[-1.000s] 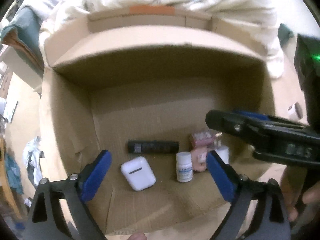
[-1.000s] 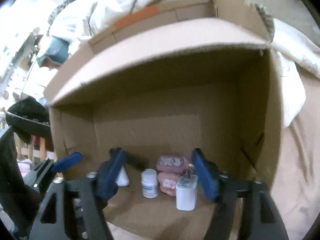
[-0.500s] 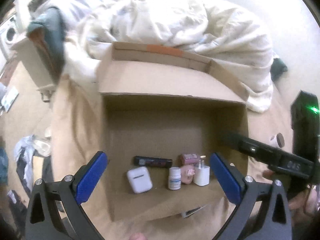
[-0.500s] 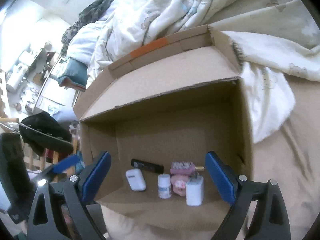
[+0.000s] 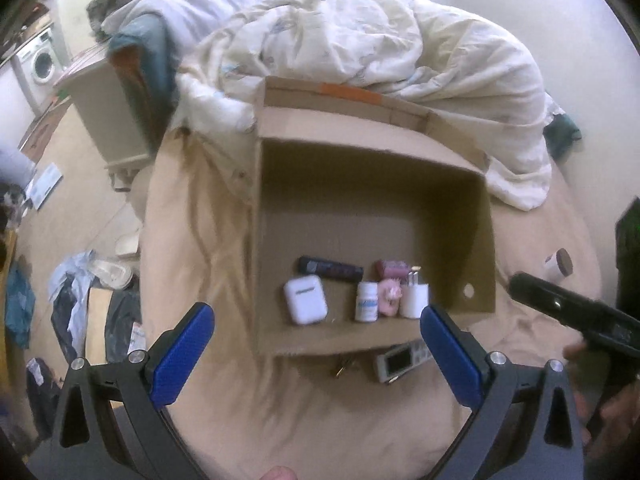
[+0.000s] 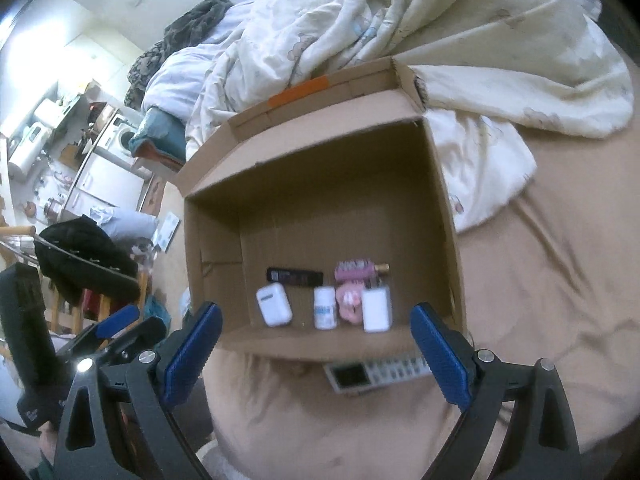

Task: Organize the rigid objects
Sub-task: 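Move both open tools back toward the items beside the box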

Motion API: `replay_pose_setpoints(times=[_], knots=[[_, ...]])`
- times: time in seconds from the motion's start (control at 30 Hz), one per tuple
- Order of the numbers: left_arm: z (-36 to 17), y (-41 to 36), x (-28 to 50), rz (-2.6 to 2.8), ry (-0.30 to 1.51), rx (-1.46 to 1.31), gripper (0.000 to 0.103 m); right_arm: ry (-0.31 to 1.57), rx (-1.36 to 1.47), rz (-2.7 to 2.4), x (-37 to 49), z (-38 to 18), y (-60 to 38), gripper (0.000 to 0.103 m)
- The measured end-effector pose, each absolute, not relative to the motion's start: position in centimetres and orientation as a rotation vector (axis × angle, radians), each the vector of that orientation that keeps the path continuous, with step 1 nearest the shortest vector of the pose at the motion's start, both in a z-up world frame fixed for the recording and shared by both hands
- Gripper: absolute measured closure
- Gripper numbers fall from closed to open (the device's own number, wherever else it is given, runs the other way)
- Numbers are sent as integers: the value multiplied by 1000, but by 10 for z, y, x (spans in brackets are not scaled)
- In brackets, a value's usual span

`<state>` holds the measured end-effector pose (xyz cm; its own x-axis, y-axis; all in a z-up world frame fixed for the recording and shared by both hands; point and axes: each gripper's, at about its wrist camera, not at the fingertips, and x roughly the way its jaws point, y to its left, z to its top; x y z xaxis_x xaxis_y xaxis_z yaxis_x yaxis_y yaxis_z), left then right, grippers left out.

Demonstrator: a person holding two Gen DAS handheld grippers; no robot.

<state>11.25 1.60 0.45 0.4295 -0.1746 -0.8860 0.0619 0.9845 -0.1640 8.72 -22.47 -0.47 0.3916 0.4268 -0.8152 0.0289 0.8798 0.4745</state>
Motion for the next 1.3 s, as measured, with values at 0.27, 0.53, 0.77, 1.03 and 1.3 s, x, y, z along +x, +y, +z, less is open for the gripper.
replay_pose_setpoints(times=[0.27,0.53,0.77,1.03,1.3], knots=[[-41,29,105,-52,1199,-98,1,1192,441,232,59,-34,-225,2],[-50,37,104,-12,1227,-139,0,1286,389,215,64,-70,-216,2],[-51,34,103,-35,1245,-145,0,1334,388,168,70,-96,-228,2],[-55,32,105,-48,1264,-168,1,1413,344,268,97,-138,-225,2],[-56,39,107,-36,1278,-208,1,1501,96,470,90,-141,-182,2]])
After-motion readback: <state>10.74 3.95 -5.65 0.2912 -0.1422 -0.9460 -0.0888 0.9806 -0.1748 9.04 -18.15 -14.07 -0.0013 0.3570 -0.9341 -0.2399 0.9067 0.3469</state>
